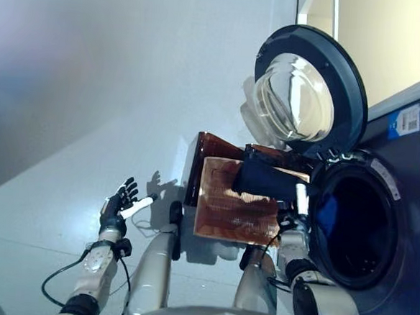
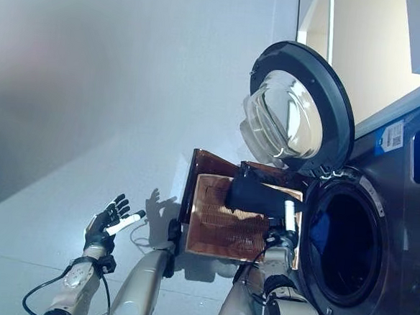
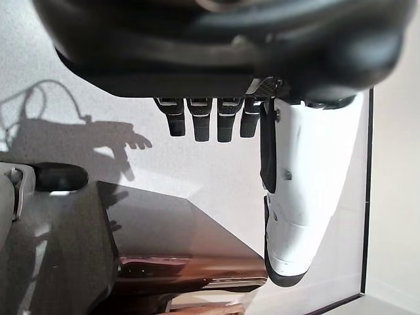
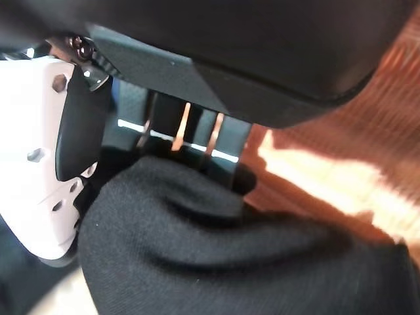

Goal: Pick up the clothes and place them into the washing machine

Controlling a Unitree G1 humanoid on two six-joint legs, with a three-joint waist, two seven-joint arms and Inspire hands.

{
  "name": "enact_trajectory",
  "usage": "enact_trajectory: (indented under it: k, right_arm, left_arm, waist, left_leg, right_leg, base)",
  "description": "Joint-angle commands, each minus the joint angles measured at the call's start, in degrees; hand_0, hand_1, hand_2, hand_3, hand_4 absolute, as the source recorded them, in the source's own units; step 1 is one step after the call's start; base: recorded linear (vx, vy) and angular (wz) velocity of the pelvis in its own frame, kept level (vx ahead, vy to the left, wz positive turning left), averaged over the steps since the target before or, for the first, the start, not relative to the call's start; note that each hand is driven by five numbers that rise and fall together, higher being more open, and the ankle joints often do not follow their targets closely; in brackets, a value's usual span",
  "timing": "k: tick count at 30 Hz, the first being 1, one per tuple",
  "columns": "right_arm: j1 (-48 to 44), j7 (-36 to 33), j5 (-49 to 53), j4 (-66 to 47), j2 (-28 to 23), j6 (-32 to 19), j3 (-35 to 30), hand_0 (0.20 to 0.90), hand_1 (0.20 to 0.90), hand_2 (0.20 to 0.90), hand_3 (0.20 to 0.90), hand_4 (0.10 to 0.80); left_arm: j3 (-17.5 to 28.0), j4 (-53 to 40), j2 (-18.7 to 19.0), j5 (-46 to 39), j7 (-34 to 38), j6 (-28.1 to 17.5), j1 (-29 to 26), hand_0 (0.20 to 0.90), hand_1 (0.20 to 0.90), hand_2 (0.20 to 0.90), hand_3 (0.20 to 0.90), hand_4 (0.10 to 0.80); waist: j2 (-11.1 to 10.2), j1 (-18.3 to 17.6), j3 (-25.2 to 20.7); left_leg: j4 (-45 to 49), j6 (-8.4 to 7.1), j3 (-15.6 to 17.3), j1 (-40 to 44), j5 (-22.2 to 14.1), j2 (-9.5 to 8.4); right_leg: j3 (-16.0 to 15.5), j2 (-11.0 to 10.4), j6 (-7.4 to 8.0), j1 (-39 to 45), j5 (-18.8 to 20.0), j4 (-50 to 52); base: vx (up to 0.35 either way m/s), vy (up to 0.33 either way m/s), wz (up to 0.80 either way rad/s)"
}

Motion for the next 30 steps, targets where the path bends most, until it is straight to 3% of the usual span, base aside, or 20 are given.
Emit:
enact_trajectory:
  k: [1, 12, 19, 30]
  right_arm:
    - [1.2, 0.9, 3.2, -5.2, -2.6, -7.1, -2.8, 0.200, 0.200, 0.200, 0.200, 0.300]
    - [-1.7, -2.0, 6.2, -6.7, -5.3, -12.8, -8.5, 0.200, 0.200, 0.200, 0.200, 0.300]
    - [-3.7, -2.5, 8.0, -7.2, -7.4, -14.8, -10.4, 0.200, 0.200, 0.200, 0.200, 0.300]
    - [-10.1, -7.6, 7.3, -1.6, -19.3, -16.5, -15.3, 0.200, 0.200, 0.200, 0.200, 0.300]
  left_arm:
    - [1.0, -1.0, 0.0, -2.1, -0.1, -4.9, 1.6, 0.900, 0.900, 0.900, 0.900, 0.800]
    - [-1.7, -2.0, 0.1, -2.9, -0.4, -5.2, 2.9, 0.900, 0.900, 0.900, 0.900, 0.800]
    - [-1.9, -3.6, 0.9, -2.3, -0.3, -4.9, 3.8, 0.900, 0.900, 0.900, 0.900, 0.800]
    - [-2.0, -2.6, 2.1, -1.2, -0.6, -4.4, 5.3, 0.900, 0.900, 0.900, 0.900, 0.800]
  waist:
    - [3.0, -1.2, -1.7]
    - [7.0, -2.7, -0.8]
    - [7.8, -3.0, -0.5]
    - [10.2, -2.2, -1.6]
  left_leg:
    - [1.5, -3.14, -1.2, -1.6, -2.2, 1.23]
    - [13.2, -3.17, -0.9, -6.9, -6.6, 1.35]
    - [21.2, -2.92, -0.5, -10.5, -10.2, 2.22]
    - [22.7, -2.44, 0.4, -12.2, -11.2, 2.11]
  right_leg:
    - [0.8, -1.4, -1.42, -3.3, 5.6, -0.2]
    - [4.8, -1.0, -2.68, -9.4, 0.6, 11.2]
    - [7.1, -0.6, -3.35, -13.6, -3.2, 19.3]
    - [9.0, 0.0, -4.15, -17.5, -4.6, 22.9]
  base:
    - [-0.032, 0.039, -0.05]
    - [-0.024, 0.025, -0.03]
    - [-0.016, 0.014, -0.03]
    - [-0.011, 0.009, -0.04]
